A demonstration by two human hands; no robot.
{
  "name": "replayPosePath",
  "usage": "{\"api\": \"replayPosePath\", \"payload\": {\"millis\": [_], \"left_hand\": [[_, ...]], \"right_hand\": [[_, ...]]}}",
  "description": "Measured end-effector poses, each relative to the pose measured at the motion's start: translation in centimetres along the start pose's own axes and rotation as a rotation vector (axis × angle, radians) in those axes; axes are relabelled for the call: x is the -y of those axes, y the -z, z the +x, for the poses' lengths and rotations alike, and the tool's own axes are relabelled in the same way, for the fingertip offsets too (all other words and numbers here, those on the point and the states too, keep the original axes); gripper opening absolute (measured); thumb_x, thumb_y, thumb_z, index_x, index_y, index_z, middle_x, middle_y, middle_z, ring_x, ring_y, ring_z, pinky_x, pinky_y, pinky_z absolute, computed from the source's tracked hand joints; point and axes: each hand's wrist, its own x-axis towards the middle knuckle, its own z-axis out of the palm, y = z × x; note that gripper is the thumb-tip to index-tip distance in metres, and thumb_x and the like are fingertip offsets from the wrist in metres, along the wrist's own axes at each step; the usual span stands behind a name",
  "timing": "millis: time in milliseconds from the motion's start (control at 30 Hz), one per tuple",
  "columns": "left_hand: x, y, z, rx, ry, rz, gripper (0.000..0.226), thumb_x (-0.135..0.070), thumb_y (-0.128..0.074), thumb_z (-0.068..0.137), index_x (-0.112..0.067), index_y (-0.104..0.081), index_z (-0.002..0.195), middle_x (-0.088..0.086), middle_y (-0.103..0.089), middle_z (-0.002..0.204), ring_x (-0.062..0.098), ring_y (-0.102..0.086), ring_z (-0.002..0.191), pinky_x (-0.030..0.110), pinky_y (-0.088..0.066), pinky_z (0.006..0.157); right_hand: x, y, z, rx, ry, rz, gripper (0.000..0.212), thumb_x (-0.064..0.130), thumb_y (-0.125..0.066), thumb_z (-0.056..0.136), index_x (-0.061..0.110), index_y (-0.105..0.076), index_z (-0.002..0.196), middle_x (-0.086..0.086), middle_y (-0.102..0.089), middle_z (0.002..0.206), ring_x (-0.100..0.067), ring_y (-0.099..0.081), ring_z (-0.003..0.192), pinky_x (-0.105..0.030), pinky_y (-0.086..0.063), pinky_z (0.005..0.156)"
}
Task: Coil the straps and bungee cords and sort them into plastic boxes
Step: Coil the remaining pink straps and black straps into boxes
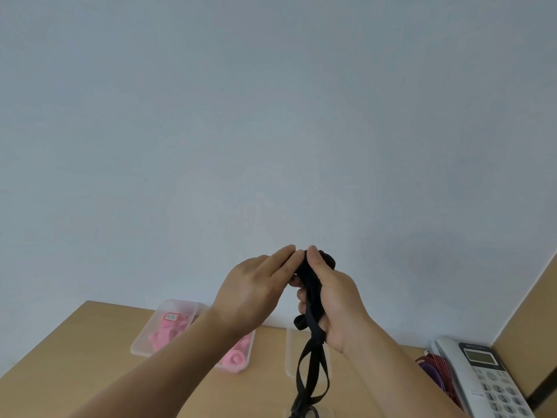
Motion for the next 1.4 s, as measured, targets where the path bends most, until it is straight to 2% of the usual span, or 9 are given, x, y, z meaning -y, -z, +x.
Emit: {"api": "replayPosePath", "payload": {"millis": [100,233,333,700,867,1000,1100,1267,1400], "left_hand": [[-0.3,-0.3,-0.1,0.033,0.034,-0.095,0.045,0.001,-0.046,0.085,-0.005,-0.068,0.124,0.006,-0.071,0.116,0.023,-0.066,0.074,0.033,-0.056,0.057],[-0.7,0.9,0.3,0.301,0.764,-1.027,0.061,-0.026,-0.055,0.081,-0.036,-0.042,0.140,-0.014,-0.067,0.125,0.010,-0.065,0.109,0.026,-0.055,0.082],[0.1,1.6,1.1,0.480,1.032,-1.412,0.042,-0.045,-0.053,0.087,-0.024,-0.062,0.123,0.004,-0.072,0.107,0.023,-0.068,0.106,0.037,-0.055,0.081],[-1.2,1.5,1.2,0.344,0.793,-1.006,0.025,-0.032,-0.047,0.099,-0.027,-0.067,0.113,-0.010,-0.070,0.085,0.008,-0.064,0.082,0.029,-0.053,0.080],[-0.4,1.6,1.9,0.177,0.784,-0.746,0.019,-0.029,-0.055,0.096,-0.037,-0.062,0.112,0.007,-0.073,0.088,0.029,-0.067,0.082,0.039,-0.054,0.077],[-0.2,1.4,1.4,0.164,0.571,-0.453,0.025,-0.020,-0.054,0.099,-0.018,-0.061,0.122,-0.002,-0.070,0.080,0.020,-0.064,0.069,0.033,-0.051,0.063],[-0.1,1.4,1.4,0.116,0.313,-0.271,0.032,-0.009,-0.059,0.091,-0.011,-0.059,0.122,-0.001,-0.071,0.085,0.020,-0.063,0.066,0.032,-0.054,0.056],[0.4,0.9,0.9,-0.045,-0.022,-0.149,0.042,0.010,-0.063,0.082,-0.004,-0.068,0.121,0.010,-0.071,0.118,0.025,-0.072,0.102,0.034,-0.060,0.078],[0.5,0.6,0.3,-0.029,0.114,-0.334,0.043,0.005,-0.064,0.085,-0.013,-0.069,0.124,0.001,-0.068,0.127,0.018,-0.067,0.114,0.031,-0.056,0.091]], "right_hand": [[-0.1,0.1,0.0,-0.017,-0.013,0.052,0.043,0.044,-0.069,0.087,0.002,-0.069,0.093,-0.011,-0.067,0.071,-0.014,-0.047,0.046,-0.024,-0.040,0.043],[0.1,1.0,0.3,-0.003,0.048,0.037,0.040,0.040,-0.068,0.088,0.001,-0.071,0.100,-0.007,-0.061,0.069,-0.012,-0.043,0.045,-0.023,-0.037,0.042],[0.4,1.3,0.0,0.147,0.090,0.011,0.028,0.034,-0.063,0.092,0.008,-0.073,0.092,-0.004,-0.066,0.066,-0.008,-0.056,0.047,-0.019,-0.043,0.044],[0.0,1.1,0.1,0.124,0.148,-0.296,0.048,0.061,-0.055,0.090,0.015,-0.068,0.097,-0.007,-0.072,0.078,-0.019,-0.059,0.055,-0.029,-0.045,0.051],[0.3,1.0,-0.1,0.127,0.068,-0.387,0.042,0.049,-0.057,0.094,0.007,-0.060,0.095,-0.007,-0.069,0.069,-0.018,-0.054,0.051,-0.028,-0.045,0.050],[0.7,0.8,-0.3,0.155,0.142,-0.523,0.030,0.034,-0.057,0.095,0.007,-0.063,0.083,-0.004,-0.067,0.065,-0.016,-0.051,0.049,-0.025,-0.043,0.050],[1.1,0.6,-0.2,0.163,0.110,-0.513,0.047,0.048,-0.054,0.095,0.003,-0.068,0.089,-0.004,-0.068,0.068,-0.015,-0.049,0.047,-0.024,-0.041,0.048],[0.8,0.8,0.3,0.130,-0.024,-0.187,0.069,0.068,-0.047,0.090,0.005,-0.074,0.100,-0.006,-0.059,0.067,-0.015,-0.036,0.043,-0.026,-0.030,0.045],[0.3,0.7,0.4,0.103,-0.008,-0.079,0.048,0.054,-0.057,0.093,0.010,-0.075,0.086,-0.005,-0.056,0.067,-0.013,-0.031,0.043,-0.025,-0.027,0.044]]}}
